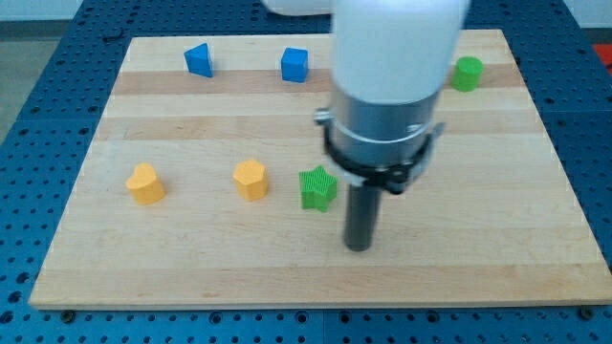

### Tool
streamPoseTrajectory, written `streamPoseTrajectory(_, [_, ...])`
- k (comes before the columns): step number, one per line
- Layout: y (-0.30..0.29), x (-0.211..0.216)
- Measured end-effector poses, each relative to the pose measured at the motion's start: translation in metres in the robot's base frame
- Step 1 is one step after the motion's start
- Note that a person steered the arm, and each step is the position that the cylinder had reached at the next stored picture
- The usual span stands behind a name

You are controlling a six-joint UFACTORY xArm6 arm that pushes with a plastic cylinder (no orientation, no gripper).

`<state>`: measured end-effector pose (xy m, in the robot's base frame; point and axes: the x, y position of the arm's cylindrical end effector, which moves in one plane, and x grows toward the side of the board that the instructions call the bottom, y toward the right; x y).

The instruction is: Move the yellow hexagon slightly up

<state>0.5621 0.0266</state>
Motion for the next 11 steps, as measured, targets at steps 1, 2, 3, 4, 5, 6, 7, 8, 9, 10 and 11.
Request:
streamPoseTrajectory(1, [-0.055,-0.001])
streamPoseTrajectory(2, [-0.089,-0.006])
streamPoseTrajectory(3, [-0.096,-0.017])
streamPoseTrajectory(4, [-0.109,-0.03])
streamPoseTrajectory(5, [-0.119,-0.038])
streamPoseTrajectory(6, [-0.119,-0.04])
streamPoseTrajectory(7, [-0.119,-0.041])
streamPoseTrajectory(8, [-0.119,-0.047])
streamPoseTrajectory(9, [-0.119,-0.056])
streamPoseTrajectory(10, [-0.119,-0.065])
streamPoseTrajectory(11, [-0.119,-0.07])
